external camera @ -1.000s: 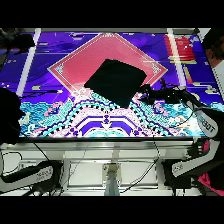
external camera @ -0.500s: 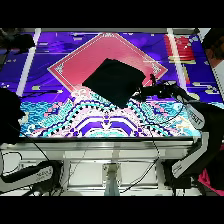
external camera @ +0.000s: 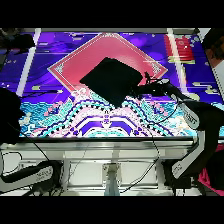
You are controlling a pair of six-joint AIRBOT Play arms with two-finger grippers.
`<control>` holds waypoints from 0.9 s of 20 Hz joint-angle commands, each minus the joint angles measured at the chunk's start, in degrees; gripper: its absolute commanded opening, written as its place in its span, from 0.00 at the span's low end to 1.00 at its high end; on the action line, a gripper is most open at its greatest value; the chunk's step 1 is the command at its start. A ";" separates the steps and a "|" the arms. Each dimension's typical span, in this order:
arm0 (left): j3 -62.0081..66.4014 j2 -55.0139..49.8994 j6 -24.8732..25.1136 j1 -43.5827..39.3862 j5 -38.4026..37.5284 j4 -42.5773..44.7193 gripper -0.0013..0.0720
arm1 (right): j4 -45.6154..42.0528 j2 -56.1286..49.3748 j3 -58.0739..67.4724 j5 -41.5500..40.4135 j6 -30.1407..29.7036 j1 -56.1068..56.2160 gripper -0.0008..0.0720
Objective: Fold the clothes and pants, and hang the long-sleeved shirts on hangers.
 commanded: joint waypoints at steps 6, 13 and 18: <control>0.00 0.02 0.00 0.02 0.00 0.02 0.05 | -21.59 11.34 0.11 0.83 13.75 -18.67 0.05; 0.00 0.02 0.00 0.02 0.02 0.02 0.05 | -50.58 29.75 -0.04 17.22 25.14 -43.36 0.05; 0.00 0.02 0.00 0.02 0.02 0.00 0.05 | -64.89 34.95 -0.04 32.61 25.07 -56.08 0.05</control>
